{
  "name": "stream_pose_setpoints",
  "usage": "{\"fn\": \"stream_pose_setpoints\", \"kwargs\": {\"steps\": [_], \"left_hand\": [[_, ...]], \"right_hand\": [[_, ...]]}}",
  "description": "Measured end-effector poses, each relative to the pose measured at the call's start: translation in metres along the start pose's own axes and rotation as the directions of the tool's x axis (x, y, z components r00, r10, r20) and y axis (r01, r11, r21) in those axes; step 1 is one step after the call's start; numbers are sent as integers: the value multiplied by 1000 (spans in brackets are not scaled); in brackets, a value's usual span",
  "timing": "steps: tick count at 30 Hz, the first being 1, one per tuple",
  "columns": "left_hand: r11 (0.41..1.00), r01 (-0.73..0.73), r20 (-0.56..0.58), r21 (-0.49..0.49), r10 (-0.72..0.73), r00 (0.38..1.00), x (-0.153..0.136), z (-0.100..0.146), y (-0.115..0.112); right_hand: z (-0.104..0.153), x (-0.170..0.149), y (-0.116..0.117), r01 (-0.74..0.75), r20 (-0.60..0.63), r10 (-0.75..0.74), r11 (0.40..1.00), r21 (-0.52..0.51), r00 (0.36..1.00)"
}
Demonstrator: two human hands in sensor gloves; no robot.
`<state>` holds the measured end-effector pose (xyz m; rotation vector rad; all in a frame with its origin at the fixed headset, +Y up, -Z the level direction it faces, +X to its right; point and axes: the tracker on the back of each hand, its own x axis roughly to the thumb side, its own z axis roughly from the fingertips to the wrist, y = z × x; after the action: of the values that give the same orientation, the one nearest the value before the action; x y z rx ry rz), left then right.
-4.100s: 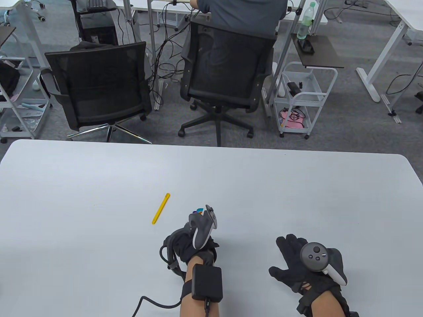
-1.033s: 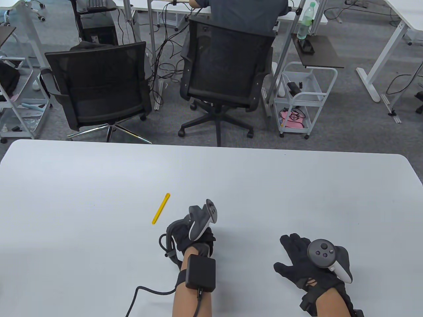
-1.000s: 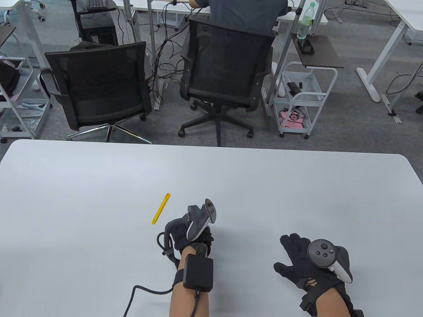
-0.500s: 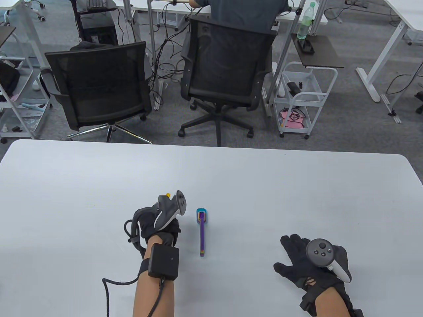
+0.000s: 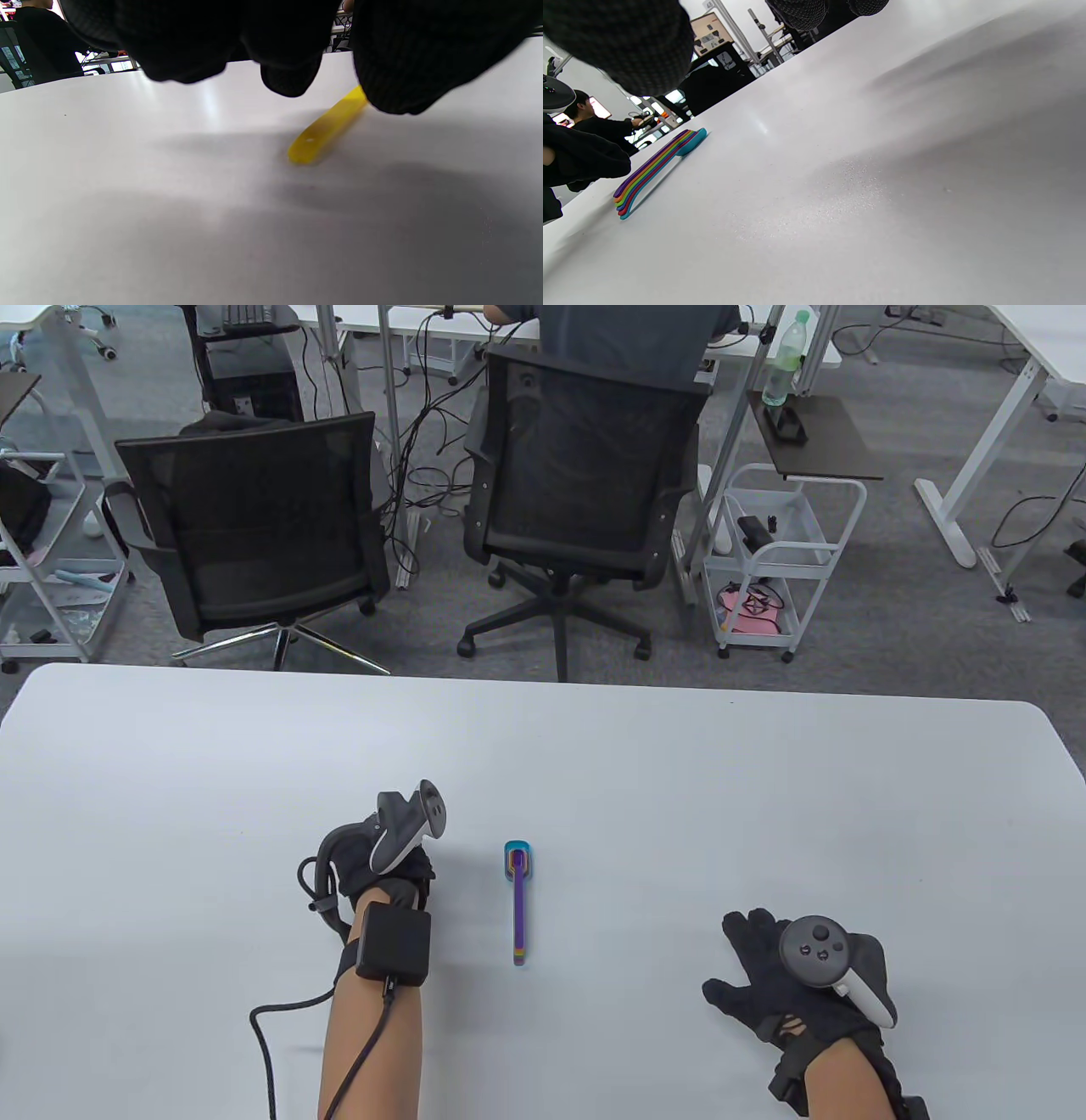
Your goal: Nest measuring spoons
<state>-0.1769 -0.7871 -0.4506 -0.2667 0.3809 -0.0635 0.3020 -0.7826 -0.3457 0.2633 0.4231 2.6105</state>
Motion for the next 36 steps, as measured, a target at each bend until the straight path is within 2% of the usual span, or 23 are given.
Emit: {"fn": "stream_pose_setpoints", "kwargs": {"steps": [3, 5, 11, 25, 36], "left_hand": [[1000, -16, 1, -26, 16, 1000, 1, -7, -11], [1000, -23, 1, 1, 23, 1000, 3, -7, -14], [1000, 24, -7, 6, -24, 1000, 9, -9, -16], [999, 32, -15, 31, -31, 999, 12, -11, -16], [998, -38, -48, 58, 40, 998, 8, -13, -21]], "right_hand": [[0, 0, 0, -1, -5, 2, 1000, 1, 1000], [0, 0, 1, -6, -7, 6, 1000, 2, 1000], [-1, 1, 2, -13, -10, 13, 1000, 9, 1000], [-1, 0, 2, -9, -17, 9, 1000, 16, 1000], [-2, 1, 2, -11, -16, 11, 1000, 19, 1000]]}}
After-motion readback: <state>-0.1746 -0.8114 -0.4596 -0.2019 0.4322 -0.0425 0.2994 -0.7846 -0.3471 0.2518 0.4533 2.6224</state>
